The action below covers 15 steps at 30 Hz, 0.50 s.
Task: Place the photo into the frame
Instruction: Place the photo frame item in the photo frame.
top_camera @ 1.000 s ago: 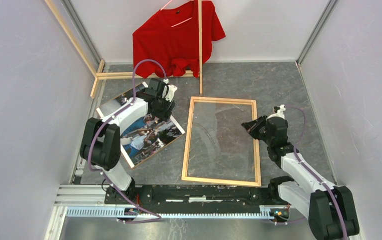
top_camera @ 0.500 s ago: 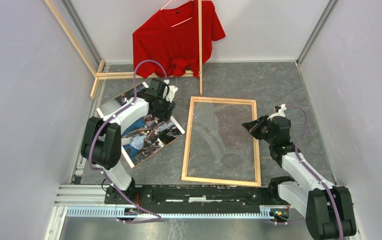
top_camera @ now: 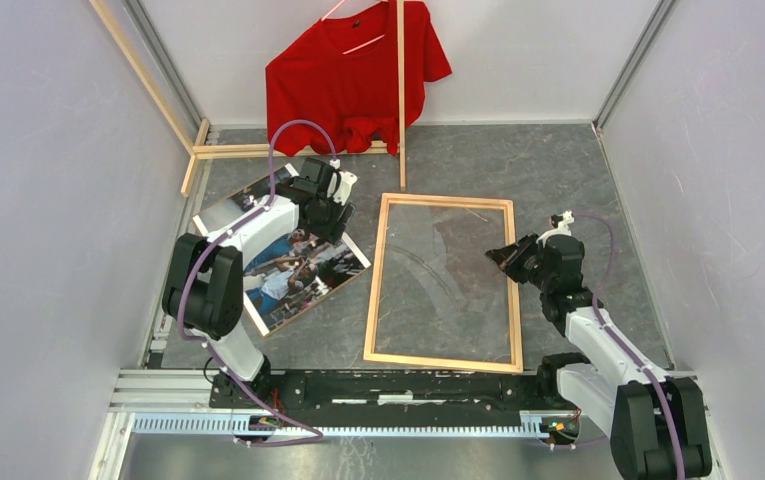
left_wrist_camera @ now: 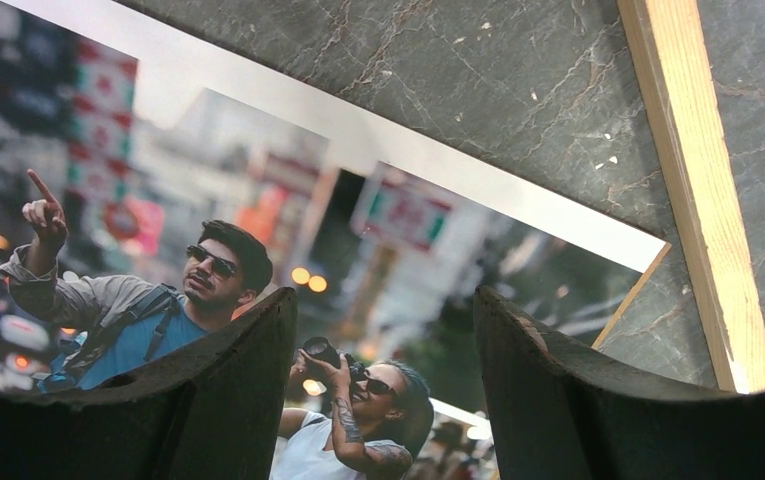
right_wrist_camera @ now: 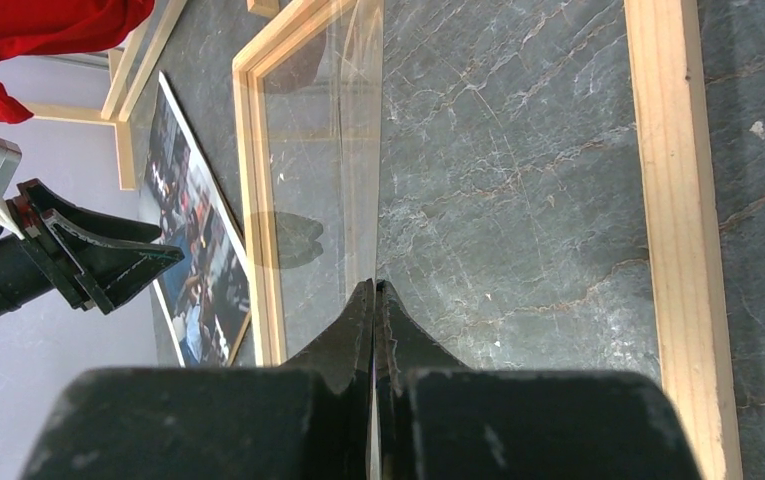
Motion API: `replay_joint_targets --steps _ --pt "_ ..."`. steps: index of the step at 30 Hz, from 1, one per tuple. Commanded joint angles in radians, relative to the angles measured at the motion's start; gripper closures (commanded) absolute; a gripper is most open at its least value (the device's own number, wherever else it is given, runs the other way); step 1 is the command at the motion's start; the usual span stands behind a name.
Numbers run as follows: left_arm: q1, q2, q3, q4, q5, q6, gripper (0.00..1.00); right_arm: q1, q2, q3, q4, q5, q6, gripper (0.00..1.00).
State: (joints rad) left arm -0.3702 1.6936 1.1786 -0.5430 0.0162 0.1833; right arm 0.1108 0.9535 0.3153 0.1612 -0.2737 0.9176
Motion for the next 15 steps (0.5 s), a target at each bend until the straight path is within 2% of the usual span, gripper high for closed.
replay_joint_targets --steps 1,15 --pt "-0.006 -0.005 0.025 0.028 -0.013 -0.008 0.28 -0.005 -0.035 -0.006 0.008 -0.009 -0.023 1.00" --pt "-0.007 -0.008 0.028 0.026 -0.013 -0.007 0.28 -0.024 -0.059 -0.006 -0.017 0.025 -0.031 1.00"
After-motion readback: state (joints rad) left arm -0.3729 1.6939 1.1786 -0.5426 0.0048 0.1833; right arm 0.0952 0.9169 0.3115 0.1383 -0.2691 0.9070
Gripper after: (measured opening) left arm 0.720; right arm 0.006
